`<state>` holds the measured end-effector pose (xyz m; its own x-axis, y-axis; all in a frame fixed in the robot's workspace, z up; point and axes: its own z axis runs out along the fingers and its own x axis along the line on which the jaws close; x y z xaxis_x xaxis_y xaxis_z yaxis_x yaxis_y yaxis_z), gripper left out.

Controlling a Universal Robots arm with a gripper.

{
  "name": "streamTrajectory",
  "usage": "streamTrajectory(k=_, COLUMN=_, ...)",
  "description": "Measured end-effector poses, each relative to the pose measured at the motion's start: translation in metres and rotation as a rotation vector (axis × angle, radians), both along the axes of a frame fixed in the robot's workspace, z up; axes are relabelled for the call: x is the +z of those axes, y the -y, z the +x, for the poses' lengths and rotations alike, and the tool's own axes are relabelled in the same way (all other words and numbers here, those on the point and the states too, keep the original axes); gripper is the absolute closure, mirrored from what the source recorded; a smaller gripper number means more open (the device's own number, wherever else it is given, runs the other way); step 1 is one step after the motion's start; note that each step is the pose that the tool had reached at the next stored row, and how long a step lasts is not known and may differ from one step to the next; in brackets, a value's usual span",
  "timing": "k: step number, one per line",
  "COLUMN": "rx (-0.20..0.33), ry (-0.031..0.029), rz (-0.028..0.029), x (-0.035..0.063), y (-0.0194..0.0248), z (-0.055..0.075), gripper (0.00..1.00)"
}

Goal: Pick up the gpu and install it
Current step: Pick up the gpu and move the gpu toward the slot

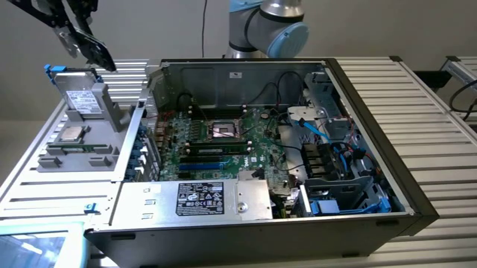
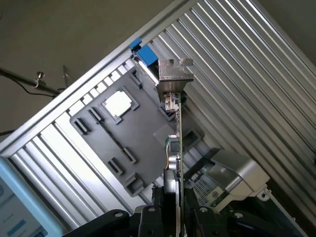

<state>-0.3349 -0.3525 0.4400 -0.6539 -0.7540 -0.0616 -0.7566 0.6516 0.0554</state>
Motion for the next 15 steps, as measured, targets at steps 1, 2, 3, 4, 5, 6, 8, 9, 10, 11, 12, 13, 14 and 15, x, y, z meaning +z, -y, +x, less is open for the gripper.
streamTrajectory(k=1, rx=0.015, ry=-0.0006, rz=-0.0016, x=0.0000, y=0.0000, z=0.0000, gripper=0.72)
streamTrajectory(k=2, rx=0.030, ry=-0.0014, rz=-0.0035, x=0.0000, y=0.0000, z=0.0000, gripper=0.72)
streamTrajectory(k=3, rx=0.044, ry=-0.0021, rz=-0.0055, x=-0.0001, y=0.0000, z=0.0000, gripper=0.72)
streamTrajectory(k=4, rx=0.058, ry=-0.0029, rz=-0.0078, x=-0.0002, y=0.0000, z=0.0000, gripper=0.72)
streamTrajectory(k=5, rx=0.073, ry=-0.0040, rz=-0.0101, x=-0.0002, y=0.0000, z=0.0000, gripper=0.72)
streamTrajectory(k=6, rx=0.088, ry=-0.0051, rz=-0.0126, x=-0.0003, y=0.0000, z=0.0000, gripper=0.72)
streamTrajectory(k=8, rx=0.118, ry=-0.0073, rz=-0.0173, x=-0.0004, y=0.0000, z=0.0000, gripper=0.72)
streamTrajectory(k=9, rx=0.133, ry=-0.0081, rz=-0.0196, x=-0.0005, y=0.0000, z=0.0000, gripper=0.72)
streamTrajectory(k=10, rx=0.148, ry=-0.0088, rz=-0.0217, x=-0.0006, y=0.0000, z=0.0000, gripper=0.72)
streamTrajectory(k=11, rx=0.164, ry=-0.0095, rz=-0.0237, x=-0.0007, y=0.0000, z=0.0000, gripper=0.72)
streamTrajectory(k=12, rx=0.179, ry=-0.0102, rz=-0.0256, x=-0.0007, y=0.0000, z=0.0000, gripper=0.72)
streamTrajectory(k=13, rx=0.195, ry=-0.0106, rz=-0.0272, x=-0.0007, y=0.0000, z=0.0000, gripper=0.72)
streamTrajectory(k=14, rx=0.211, ry=-0.0110, rz=-0.0288, x=-0.0008, y=0.0000, z=0.0000, gripper=0.72)
streamTrajectory(k=15, rx=0.224, ry=-0.0113, rz=-0.0300, x=-0.0008, y=0.0000, z=0.0000, gripper=0.72)
